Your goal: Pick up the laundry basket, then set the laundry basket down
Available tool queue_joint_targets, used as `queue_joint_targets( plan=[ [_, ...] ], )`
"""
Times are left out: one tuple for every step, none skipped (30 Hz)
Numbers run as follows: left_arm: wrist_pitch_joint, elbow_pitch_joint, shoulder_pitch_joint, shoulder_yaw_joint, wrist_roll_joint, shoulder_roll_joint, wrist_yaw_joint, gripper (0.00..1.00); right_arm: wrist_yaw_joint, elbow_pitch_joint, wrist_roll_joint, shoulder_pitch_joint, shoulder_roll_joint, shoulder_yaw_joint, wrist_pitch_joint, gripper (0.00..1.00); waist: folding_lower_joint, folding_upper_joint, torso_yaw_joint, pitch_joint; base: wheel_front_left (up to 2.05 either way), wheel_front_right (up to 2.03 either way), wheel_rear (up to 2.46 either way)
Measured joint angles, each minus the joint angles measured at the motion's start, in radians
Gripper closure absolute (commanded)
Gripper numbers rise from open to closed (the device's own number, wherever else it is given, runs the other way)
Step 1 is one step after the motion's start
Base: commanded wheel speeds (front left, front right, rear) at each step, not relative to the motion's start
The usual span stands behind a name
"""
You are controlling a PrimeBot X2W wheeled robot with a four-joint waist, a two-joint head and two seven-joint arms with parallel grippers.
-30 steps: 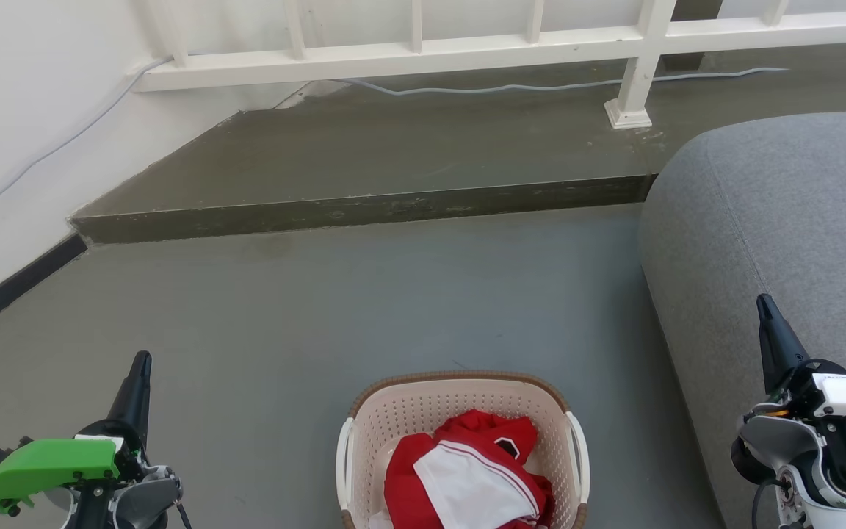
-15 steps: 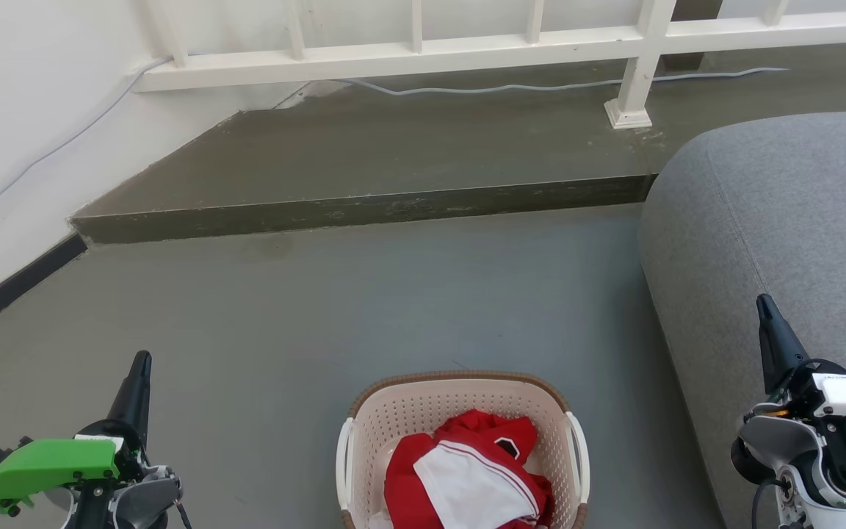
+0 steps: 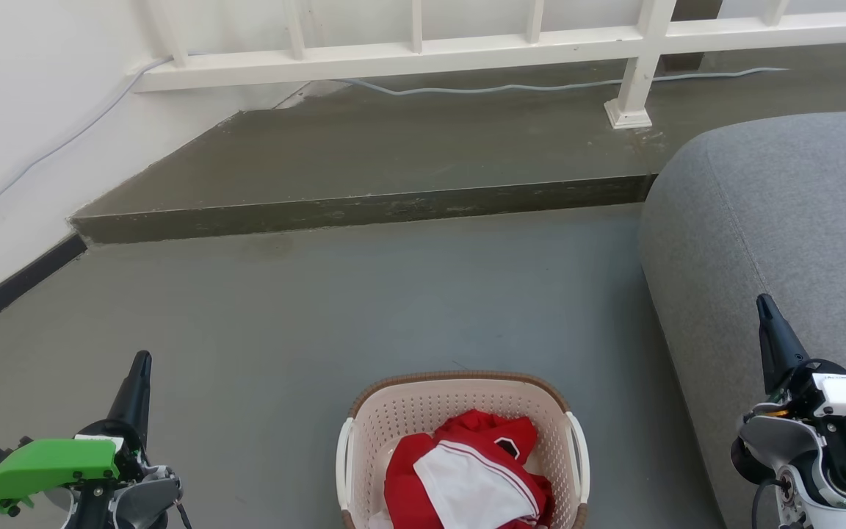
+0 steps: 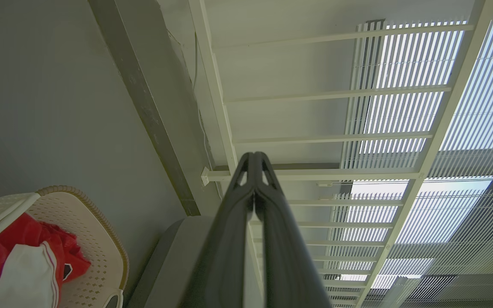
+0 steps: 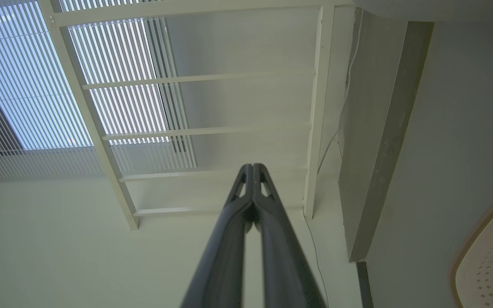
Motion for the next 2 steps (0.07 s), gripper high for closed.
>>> queue_joint_targets(
  plan=[
    [0.0, 0.0, 0.0, 0.0, 0.0, 0.0, 0.0, 1.0, 0.0, 0.0, 0.0, 0.0, 0.0, 0.0, 0.0, 1.0, 0.0, 0.0, 0.0, 0.0, 0.0, 0.0, 0.0],
    [0.0, 0.0, 0.0, 0.0, 0.0, 0.0, 0.0, 1.0, 0.0, 0.0, 0.0, 0.0, 0.0, 0.0, 0.0, 1.0, 0.0, 0.0, 0.0, 0.0, 0.0, 0.0, 0.0]
  ],
)
